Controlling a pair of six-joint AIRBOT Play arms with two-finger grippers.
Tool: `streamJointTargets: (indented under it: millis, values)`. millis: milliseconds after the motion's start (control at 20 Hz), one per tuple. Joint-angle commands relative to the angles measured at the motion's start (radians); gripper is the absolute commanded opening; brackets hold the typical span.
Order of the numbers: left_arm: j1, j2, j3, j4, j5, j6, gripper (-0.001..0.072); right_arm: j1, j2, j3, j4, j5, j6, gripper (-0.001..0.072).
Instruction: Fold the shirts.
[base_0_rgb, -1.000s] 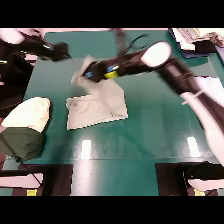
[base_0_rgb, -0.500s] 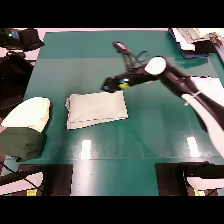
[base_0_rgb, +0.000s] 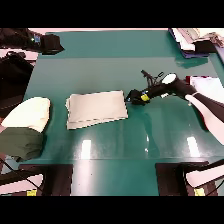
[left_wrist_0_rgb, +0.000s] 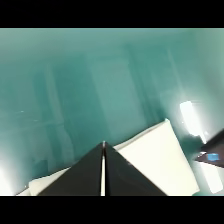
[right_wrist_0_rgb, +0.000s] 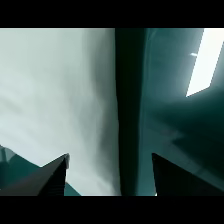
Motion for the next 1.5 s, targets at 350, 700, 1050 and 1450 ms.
streamJointTargets:
  millis: [350,700,1050,1450]
  values:
    - [-0.014,-0.007,0.0,-0.055,-0.001,-0.001,0.0028,0.192,-0.256,0.334,0.134,-0.018,-0.06,0.0012]
    - [-0.114,-0.007,0.0,-0.05,0.041,0.0,0.0028,-0.153,-0.035,0.488,-0.282,0.007,0.055,0.0012]
    - [-0.225,-0.007,0.0,-0.05,0.103,0.0,0.0029,-0.662,0.056,0.564,-0.306,0.098,0.055,0.0012]
    - [-0.235,-0.007,0.0,-0.054,0.104,-0.009,0.0029,-0.889,0.057,0.571,-0.264,0.043,0.056,0.0012]
